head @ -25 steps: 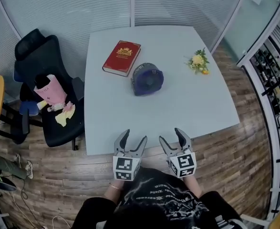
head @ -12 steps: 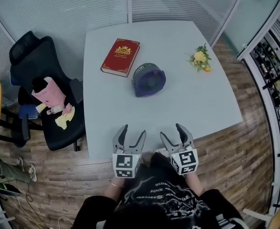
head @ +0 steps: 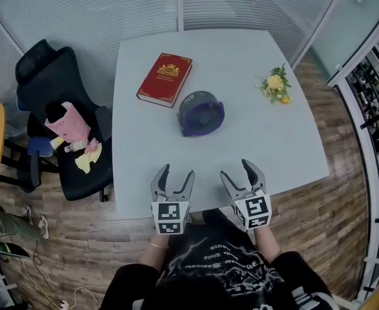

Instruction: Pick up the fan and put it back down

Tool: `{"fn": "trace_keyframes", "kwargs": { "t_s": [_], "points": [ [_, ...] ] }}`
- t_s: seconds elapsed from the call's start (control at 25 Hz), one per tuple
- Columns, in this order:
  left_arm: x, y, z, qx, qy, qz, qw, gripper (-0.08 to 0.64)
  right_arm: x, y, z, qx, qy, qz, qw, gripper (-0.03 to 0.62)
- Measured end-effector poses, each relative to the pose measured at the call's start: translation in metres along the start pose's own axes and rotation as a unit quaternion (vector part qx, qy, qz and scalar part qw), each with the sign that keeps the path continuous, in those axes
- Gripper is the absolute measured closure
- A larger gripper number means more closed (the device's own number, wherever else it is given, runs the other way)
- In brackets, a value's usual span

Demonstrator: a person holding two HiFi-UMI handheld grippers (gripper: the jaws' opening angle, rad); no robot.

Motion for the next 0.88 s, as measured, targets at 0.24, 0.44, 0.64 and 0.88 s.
{"fn": "trace_keyframes", "kwargs": {
  "t_s": [0.24,0.44,0.64,0.88],
  "points": [
    [-0.017,0.02,-0.003,-0.031,0.0,0.025,0.9992,0.275,-0.017,0.027,0.037,-0.013,-0.042,0.011,0.999,0.291],
    [-0.026,0.045,-0.011,-0.048,-0.004,0.02,0.9986,0.273,-0.031,0.061,0.064,-0.03,-0.07,0.005,0.997,0.291],
    [-0.035,0.074,-0.02,-0.066,-0.012,-0.011,0.9977,0.25,-0.031,0.102,0.091,-0.045,-0.087,-0.013,0.995,0.291],
    [-0.029,0.11,-0.028,-0.078,-0.014,-0.055,0.9954,0.242,-0.02,0.141,0.116,-0.064,-0.1,-0.051,0.992,0.293]
  ]
}}
Point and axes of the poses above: the fingertips, and each gripper's own axes: y forward along the fingers, z to its right, x out of its underside, the point moved 10 cm from there along -y, backward along the fingers, and after that the axes turned 1 degree about y, right-handed, at the moved point
